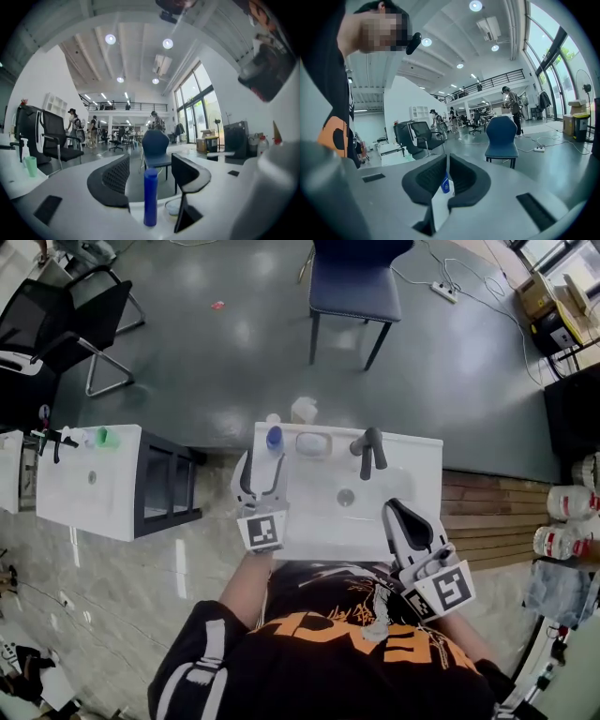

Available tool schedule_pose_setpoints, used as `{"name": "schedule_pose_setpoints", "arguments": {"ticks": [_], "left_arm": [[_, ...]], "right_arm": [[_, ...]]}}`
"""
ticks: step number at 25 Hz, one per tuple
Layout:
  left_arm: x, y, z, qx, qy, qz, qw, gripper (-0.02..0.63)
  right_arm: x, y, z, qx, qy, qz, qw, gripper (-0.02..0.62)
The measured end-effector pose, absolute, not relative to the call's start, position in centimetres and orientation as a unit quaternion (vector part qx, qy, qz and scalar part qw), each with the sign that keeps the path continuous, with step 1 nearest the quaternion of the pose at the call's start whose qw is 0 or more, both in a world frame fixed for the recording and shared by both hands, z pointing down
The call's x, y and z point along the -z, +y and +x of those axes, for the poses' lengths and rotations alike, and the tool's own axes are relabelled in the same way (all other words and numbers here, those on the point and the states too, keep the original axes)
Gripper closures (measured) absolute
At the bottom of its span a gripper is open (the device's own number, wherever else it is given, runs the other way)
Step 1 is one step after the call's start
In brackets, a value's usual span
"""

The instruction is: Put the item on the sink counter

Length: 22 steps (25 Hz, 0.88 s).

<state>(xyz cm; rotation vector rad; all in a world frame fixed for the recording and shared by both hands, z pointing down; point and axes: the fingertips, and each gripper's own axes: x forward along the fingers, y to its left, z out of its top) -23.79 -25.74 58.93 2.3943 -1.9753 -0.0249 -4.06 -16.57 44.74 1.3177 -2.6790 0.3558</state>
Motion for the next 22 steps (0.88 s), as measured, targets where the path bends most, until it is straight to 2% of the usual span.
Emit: {"name": "schedule_pose_setpoints", "arguments": {"ticks": [5, 10, 12, 13, 14, 15, 17, 22], "left_arm": [[-47.9, -22.9, -20.0, 0.064, -0.586, 0.807, -0.035, 0.325], [-42.1, -20.1, -16.4, 0.035, -0.541, 0.833, -0.113, 0.347], [-41.0, -19.1, -15.4, 0.032, -0.524, 0.844, -0.107, 0.358], [-40.7, -18.6, -14.7, 0.034, -0.512, 0.854, -0.087, 0.383], [-40.5, -18.1, -13.7, 0.032, -0.492, 0.868, -0.057, 0.466], [-40.1, -17.4, -12.3, 0.027, -0.462, 0.886, -0.024, 0.588], [-38.6, -15.6, -9.6, 0.024, -0.401, 0.916, 0.012, 0.589], [-35.1, -12.5, -5.9, 0.022, -0.367, 0.929, -0.028, 0.589]], "right_arm": [[-44.7, -16.0, -2.3, -0.122, -0.889, 0.438, 0.046, 0.558], [-43.8, -15.2, -1.3, -0.116, -0.895, 0.431, 0.015, 0.558], [-43.5, -14.8, -0.4, -0.114, -0.894, 0.434, 0.006, 0.559], [-43.5, -14.7, 0.2, -0.114, -0.892, 0.437, 0.002, 0.558], [-43.6, -14.5, 0.8, -0.115, -0.891, 0.44, -0.002, 0.559], [-43.6, -14.3, 1.3, -0.117, -0.889, 0.443, -0.006, 0.559], [-43.6, -13.8, 2.3, -0.117, -0.887, 0.447, -0.014, 0.558], [-42.9, -12.9, 4.4, -0.11, -0.883, 0.455, -0.029, 0.56]]}}
